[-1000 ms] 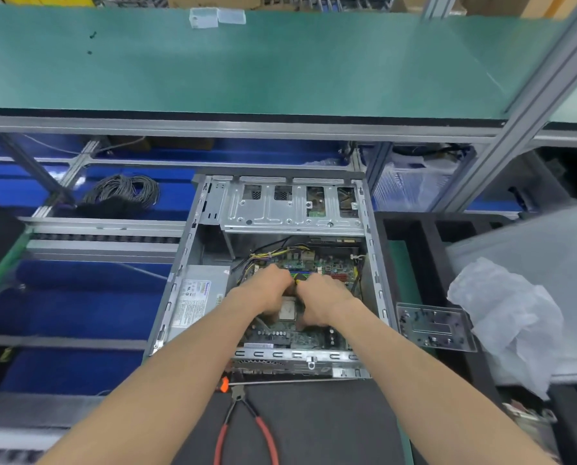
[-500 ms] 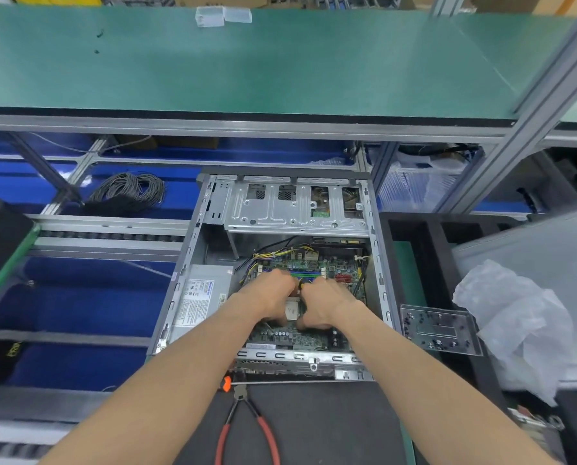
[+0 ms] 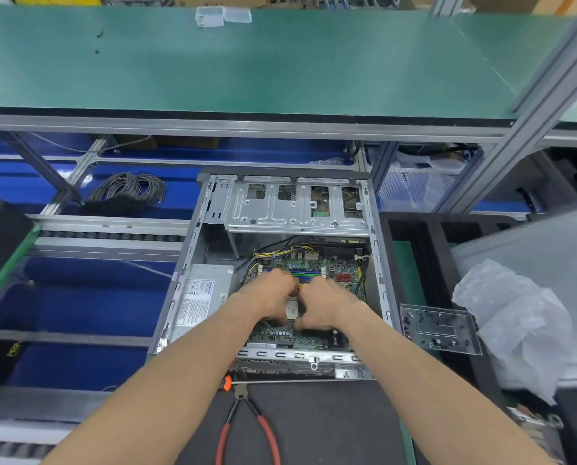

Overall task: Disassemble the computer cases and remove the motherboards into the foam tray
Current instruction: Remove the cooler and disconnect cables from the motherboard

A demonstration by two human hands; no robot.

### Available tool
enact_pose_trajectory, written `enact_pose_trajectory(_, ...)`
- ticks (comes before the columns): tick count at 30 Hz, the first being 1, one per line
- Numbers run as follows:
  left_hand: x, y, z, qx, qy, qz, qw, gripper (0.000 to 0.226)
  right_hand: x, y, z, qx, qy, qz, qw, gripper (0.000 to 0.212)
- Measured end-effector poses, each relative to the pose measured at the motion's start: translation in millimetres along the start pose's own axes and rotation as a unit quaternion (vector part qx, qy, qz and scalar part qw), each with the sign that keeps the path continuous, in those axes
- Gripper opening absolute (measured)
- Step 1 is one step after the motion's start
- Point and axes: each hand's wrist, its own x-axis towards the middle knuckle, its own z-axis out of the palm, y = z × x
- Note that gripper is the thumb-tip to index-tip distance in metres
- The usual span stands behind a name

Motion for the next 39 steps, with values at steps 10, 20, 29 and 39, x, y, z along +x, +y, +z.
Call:
enact_pose_trajectory(10,1,-1,2,-0.015,-0.008,-0.017,1.0,0.051,-6,5,-10,0.085,0.061,0.0,0.995,0.016)
enact_pose_trajectory(20,2,0,1,0.023,-0.013,-0.011,1.0,0.054,-3,7,-8,0.078,0.131,0.039,0.988,0.028)
enact_pose_trajectory(29,0,-1,7,-0.022,-0.008,-0.082,0.996,0.067,0,5,-4,0.13,0.14,0.074,0.979,0.025)
enact_pose_trajectory(39,8,17,3,-0.114,-0.014,-0.236,0.965,0.061,1,3,-4,0.165,0.15,0.093,0.97,0.02)
